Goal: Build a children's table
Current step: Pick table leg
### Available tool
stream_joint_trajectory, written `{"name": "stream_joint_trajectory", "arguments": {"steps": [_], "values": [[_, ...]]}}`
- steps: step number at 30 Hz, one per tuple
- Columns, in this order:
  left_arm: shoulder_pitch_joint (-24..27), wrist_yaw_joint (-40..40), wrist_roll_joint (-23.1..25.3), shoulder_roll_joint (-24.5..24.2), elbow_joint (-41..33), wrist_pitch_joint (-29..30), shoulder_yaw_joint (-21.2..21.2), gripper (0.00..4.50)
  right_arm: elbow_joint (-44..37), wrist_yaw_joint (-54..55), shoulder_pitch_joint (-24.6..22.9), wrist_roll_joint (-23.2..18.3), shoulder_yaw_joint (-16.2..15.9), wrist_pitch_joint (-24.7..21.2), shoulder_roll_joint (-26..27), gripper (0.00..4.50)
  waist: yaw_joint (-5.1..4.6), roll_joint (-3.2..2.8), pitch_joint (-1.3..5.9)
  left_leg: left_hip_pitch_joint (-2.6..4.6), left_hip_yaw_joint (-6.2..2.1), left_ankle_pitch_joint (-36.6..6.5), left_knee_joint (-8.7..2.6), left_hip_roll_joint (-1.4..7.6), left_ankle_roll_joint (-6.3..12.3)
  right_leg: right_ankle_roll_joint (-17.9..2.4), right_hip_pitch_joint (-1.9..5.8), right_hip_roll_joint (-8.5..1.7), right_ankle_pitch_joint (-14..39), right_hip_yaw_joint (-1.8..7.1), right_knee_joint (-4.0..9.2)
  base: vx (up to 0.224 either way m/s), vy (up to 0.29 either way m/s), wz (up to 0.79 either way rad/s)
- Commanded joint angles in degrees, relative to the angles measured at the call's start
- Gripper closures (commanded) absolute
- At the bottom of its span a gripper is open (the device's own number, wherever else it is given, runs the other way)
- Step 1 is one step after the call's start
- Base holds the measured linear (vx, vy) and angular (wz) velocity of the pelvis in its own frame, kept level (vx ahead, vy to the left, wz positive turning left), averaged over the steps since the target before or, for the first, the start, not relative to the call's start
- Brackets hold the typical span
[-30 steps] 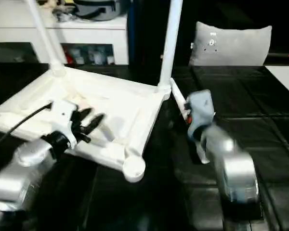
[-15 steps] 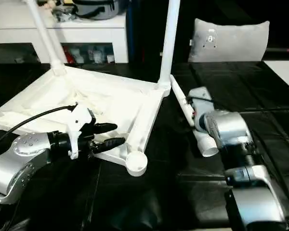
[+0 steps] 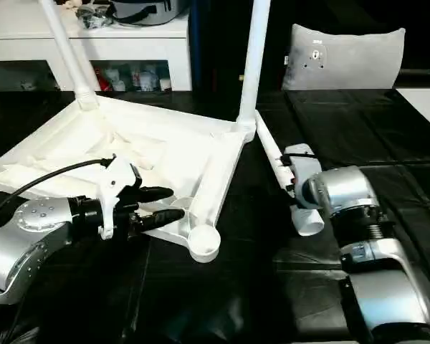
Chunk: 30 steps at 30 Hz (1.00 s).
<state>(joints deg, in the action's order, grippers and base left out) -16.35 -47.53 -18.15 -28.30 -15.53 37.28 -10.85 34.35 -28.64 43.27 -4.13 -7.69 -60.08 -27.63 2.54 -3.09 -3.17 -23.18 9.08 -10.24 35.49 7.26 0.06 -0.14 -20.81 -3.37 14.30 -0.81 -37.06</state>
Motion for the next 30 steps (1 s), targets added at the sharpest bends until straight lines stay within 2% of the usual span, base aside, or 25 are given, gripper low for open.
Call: {"name": "stream_joint_trajectory", "arguments": {"steps": [1, 3, 9, 14, 15, 17, 18, 20, 21, 23, 24, 27, 28, 29, 30], "values": [[-0.8, -0.4, -0.1, -0.5, -0.9, 0.3, -0.4, 1.82, 0.1, -0.8, 0.5, -0.3, -0.8, -0.8, -0.2, 1.65, 0.21, 0.71, 3.66, 1.82, -1.48, -9.8, -4.13, 4.80, -0.61, -15.8, 1.55, -4.69, 1.2, 1.96, 4.24, 0.000, 0.000, 0.00], [-0.8, -0.4, 0.0, -0.5, -0.9, 0.3, -0.7, 1.82, -0.4, -1.4, -0.4, -0.2, -0.8, -0.9, -0.5, 1.90, 0.23, 0.55, 3.65, 1.83, -1.23, -9.8, -4.11, 4.89, -0.70, -15.6, 1.47, -4.70, 1.7, 1.97, 4.30, 0.000, 0.000, 0.00], [-0.8, -0.4, 0.2, -0.3, -0.6, 0.0, -1.2, 1.82, 0.0, -1.5, -1.3, -0.2, -0.1, -0.6, -0.8, 2.42, 0.27, 0.62, 3.62, 1.99, -0.97, -10.6, -4.22, 5.00, -1.53, -15.3, 1.30, -4.54, 2.8, 1.98, 4.42, 0.000, 0.000, 0.00], [-0.9, -0.3, 0.3, -0.4, -0.3, -0.3, -1.6, 1.82, -1.2, -0.8, -2.9, -1.6, 3.3, -1.1, -1.3, 2.54, 0.26, 0.63, 3.56, 2.04, -0.95, -11.2, -4.31, 5.03, -1.77, -14.9, 1.28, -4.58, 3.6, 2.07, 4.57, 0.000, 0.000, 0.00], [-0.9, -0.3, 0.3, -0.3, -0.2, -0.3, -1.6, 1.82, -1.6, -0.4, -3.3, -1.9, 4.4, -1.1, -1.3, 2.55, 0.27, 0.64, 3.55, 2.03, -0.95, -11.2, -4.30, 5.04, -1.77, -14.9, 1.29, -4.58, 3.5, 2.08, 4.57, 0.000, 0.000, 0.00], [-0.9, -0.3, 0.3, -0.3, -0.1, -0.5, -1.6, 1.82, -2.8, 2.3, -4.5, -3.1, 9.1, -0.4, -1.1, 2.58, 0.48, 0.53, 3.61, 2.05, -0.92, -10.5, -4.27, 5.06, -1.61, -14.7, 1.27, -4.61, 3.0, 2.13, 4.56, 0.000, 0.000, 0.00], [-0.9, -0.3, 0.3, -0.3, -0.1, -0.5, -1.6, 1.82, -2.9, 2.6, -4.5, -3.2, 9.5, -0.4, -1.1, 2.58, 0.47, 0.62, 3.60, 2.09, -0.88, -10.5, -4.32, 5.06, -1.64, -14.6, 1.27, -4.63, 3.1, 2.16, 4.66, 0.000, 0.000, 0.00], [-0.9, -0.3, 0.2, -0.1, 0.2, -0.7, -1.4, 1.82, -3.5, 4.9, -4.9, -4.3, 13.8, 0.7, -0.8, 2.59, 0.56, 0.68, 3.58, 2.23, -0.85, -11.6, -4.40, 5.05, -2.25, -14.3, 1.12, -4.59, 4.7, 2.13, 4.77, 0.000, 0.000, 0.00], [-1.0, -0.3, 0.2, -0.1, 0.4, -0.9, -1.3, 1.82, -4.1, 5.9, -5.2, -4.9, 15.8, 1.8, -0.9, 2.59, 0.56, 0.41, 3.62, 2.29, -0.92, -11.8, -4.39, 5.04, -2.50, -14.3, 1.07, -4.55, 4.9, 2.07, 4.66, 0.000, 0.000, 0.00], [-1.1, -0.3, 0.1, 0.0, 0.7, -1.0, -1.3, 1.82, -5.2, 6.7, -5.6, -5.4, 17.7, 3.0, -0.8, 2.59, 0.49, 0.64, 3.65, 2.22, -0.86, -11.7, -4.40, 4.98, -2.60, -14.1, 1.12, -4.53, 4.4, 2.09, 4.72, 0.000, 0.000, 0.00], [-1.2, -0.3, 0.0, 0.1, 0.8, -1.2, -1.2, 1.82, -6.2, 7.3, -5.8, -5.8, 19.1, 3.8, -0.6, 2.59, 0.48, 0.40, 3.63, 2.15, -0.88, -11.5, -4.42, 4.94, -2.56, -14.1, 1.14, -4.54, 4.1, 2.11, 4.70, 0.000, 0.000, 0.00], [-1.7, 0.0, -0.2, 0.7, 1.6, -1.9, -0.8, 1.82, -11.6, 8.7, -7.4, -8.9, 25.3, 11.3, 1.5, 2.59, 0.56, 0.52, 3.82, 2.02, -0.76, -10.0, -4.32, 5.06, -1.46, -13.4, 1.22, -4.73, 1.8, 2.18, 4.66, 0.000, 0.000, 0.00], [-1.8, 0.1, -0.2, 0.8, 1.6, -2.0, -0.8, 1.82, -11.9, 8.6, -7.5, -9.1, 25.5, 11.8, 1.6, 2.59, 0.51, 0.54, 3.85, 2.03, -0.78, -9.7, -4.30, 5.00, -1.25, -13.5, 1.23, -4.61, 1.4, 2.10, 4.58, 0.000, 0.000, 0.00], [-2.1, 0.9, -0.3, 1.7, 2.0, -2.6, -0.1, 1.82, -14.5, 7.8, -8.1, -11.4, 28.0, 14.7, 2.7, 2.59, 0.48, 0.55, 3.85, 1.91, -0.75, -9.1, -4.30, 4.99, -0.73, -13.7, 1.31, -4.64, 0.8, 2.06, 4.58, 0.000, 0.000, 0.00], [-2.3, 1.5, -0.4, 2.2, 2.2, -2.8, 0.3, 1.82, -15.7, 7.2, -8.2, -12.8, 29.4, 15.4, 3.2, 2.59, 0.44, 0.58, 3.79, 2.00, -0.64, -9.1, -4.25, 4.97, -0.17, -13.8, 1.33, -4.59, 0.6, 2.10, 4.67, 0.000, 0.000, 0.00]]}}
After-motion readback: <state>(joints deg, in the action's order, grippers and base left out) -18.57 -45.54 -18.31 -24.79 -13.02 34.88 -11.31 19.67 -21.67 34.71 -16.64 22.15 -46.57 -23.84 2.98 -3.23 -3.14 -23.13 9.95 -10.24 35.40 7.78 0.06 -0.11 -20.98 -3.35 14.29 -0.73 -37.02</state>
